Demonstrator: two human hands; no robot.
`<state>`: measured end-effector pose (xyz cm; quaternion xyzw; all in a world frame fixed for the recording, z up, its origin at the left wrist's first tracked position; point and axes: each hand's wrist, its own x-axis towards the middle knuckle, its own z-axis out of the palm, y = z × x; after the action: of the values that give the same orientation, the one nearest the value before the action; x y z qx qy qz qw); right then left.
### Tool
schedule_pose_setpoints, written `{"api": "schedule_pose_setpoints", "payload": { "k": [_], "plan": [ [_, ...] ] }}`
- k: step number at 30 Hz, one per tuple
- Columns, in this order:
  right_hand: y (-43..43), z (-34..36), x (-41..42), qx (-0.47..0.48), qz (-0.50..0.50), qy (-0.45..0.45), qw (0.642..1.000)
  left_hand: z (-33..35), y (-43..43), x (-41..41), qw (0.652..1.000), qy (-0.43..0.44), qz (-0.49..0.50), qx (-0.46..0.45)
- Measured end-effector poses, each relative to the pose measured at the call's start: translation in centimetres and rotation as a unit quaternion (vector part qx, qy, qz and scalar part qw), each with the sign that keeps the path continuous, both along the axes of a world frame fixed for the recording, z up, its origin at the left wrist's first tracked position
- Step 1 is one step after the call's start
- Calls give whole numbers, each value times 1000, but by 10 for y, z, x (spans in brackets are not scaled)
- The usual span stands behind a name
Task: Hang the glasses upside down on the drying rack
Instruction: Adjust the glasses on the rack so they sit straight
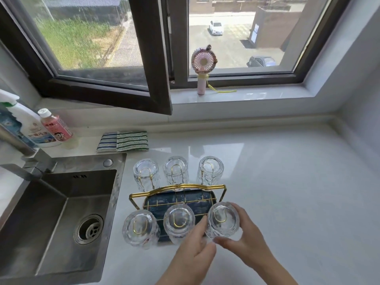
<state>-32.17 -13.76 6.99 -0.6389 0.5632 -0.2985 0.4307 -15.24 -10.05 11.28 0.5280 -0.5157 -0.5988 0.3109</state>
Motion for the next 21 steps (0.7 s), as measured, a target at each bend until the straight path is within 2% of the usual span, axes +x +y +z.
{"api": "schedule_pose_setpoints", "payload": {
  "k": [7, 11, 21],
  "plan": [
    [-4, -1, 1, -26, 4, -5, 1000, -3, -1, -1, 999, 18, 4, 33],
    [-6, 0, 2, -30, 10, -1, 999, -7, 1, -1, 997, -13, 24, 67],
    [-11, 3, 4, -30, 18, 0, 999, -8, -1, -2, 996, -45, 9, 76]
  ]
}}
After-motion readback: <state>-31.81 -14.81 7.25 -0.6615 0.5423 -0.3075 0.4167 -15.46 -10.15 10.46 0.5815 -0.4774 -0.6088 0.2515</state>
